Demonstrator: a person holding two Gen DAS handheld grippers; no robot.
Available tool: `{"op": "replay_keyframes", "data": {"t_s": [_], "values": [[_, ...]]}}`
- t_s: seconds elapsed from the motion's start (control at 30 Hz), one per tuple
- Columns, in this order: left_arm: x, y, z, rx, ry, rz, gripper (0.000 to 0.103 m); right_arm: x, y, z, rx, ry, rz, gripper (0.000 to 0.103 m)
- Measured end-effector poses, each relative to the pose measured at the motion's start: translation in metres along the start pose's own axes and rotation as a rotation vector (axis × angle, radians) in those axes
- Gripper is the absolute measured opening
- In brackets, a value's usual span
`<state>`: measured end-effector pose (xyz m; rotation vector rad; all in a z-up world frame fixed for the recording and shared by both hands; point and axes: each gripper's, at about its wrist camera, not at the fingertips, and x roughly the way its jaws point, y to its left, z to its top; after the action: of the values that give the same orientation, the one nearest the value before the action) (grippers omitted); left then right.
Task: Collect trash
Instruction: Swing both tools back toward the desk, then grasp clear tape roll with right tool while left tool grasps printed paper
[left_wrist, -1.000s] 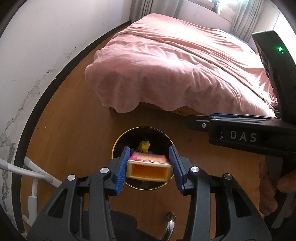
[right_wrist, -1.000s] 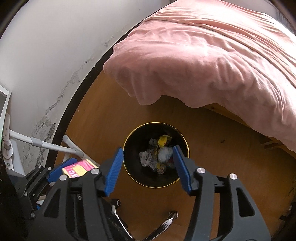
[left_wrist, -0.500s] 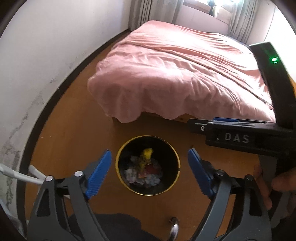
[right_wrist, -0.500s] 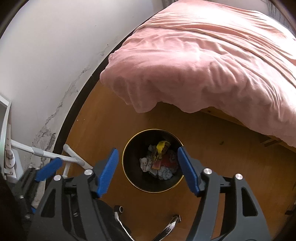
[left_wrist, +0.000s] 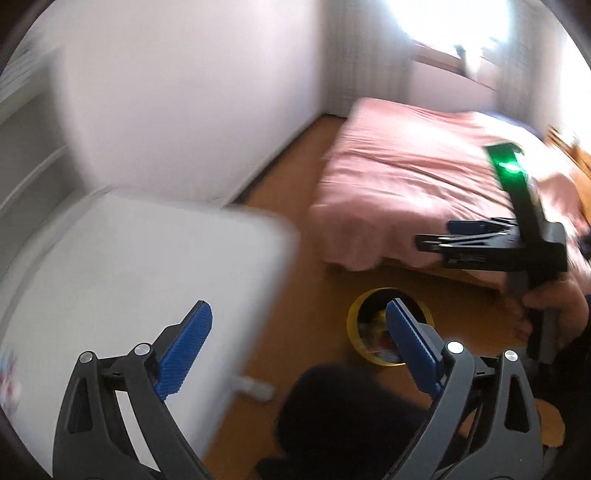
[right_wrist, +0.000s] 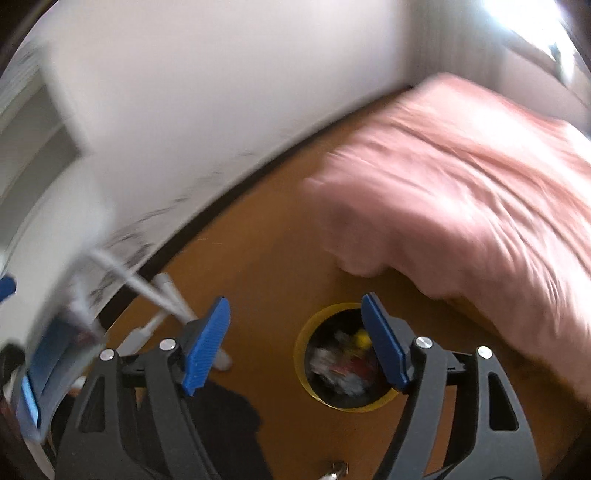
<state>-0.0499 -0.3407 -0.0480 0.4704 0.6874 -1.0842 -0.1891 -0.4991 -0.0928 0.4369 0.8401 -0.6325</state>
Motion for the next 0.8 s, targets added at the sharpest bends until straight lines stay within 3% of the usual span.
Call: {"op": "replay_keyframes", "data": {"t_s": [0.17, 0.27, 0.37, 0.4, 0.53, 0.63, 0.8], "values": [[-0.072, 0.121, -0.054, -0.188, 0.006, 0.248, 0.092, 0.001, 0.145, 0.029, -0.256, 0.004, 0.242, 0.072], [-0.108, 0.17, -0.088, -0.309, 0.009, 0.345, 0.092, 0.002, 0.257, 0.035, -0.451, 0.034, 0.411, 0.073], [-0.139, 0.211, -0.127, -0.433, 0.015, 0.435, 0.092, 0.003, 0.347, 0.029, -0.626, 0.065, 0.512, 0.074], [-0.149, 0.224, -0.142, -0.477, 0.02, 0.466, 0.092, 0.007, 0.385, 0.023, -0.705, 0.081, 0.535, 0.074], [-0.18, 0.252, -0.184, -0.598, 0.022, 0.508, 0.092, 0.022, 0.468, 0.012, -0.848, 0.118, 0.567, 0.074], [-0.194, 0.267, -0.208, -0.649, 0.04, 0.542, 0.092, 0.037, 0.509, 0.006, -0.909, 0.137, 0.569, 0.074], [-0.199, 0.282, -0.228, -0.67, 0.061, 0.56, 0.092, 0.057, 0.544, 0.008, -0.939, 0.15, 0.565, 0.074]]}}
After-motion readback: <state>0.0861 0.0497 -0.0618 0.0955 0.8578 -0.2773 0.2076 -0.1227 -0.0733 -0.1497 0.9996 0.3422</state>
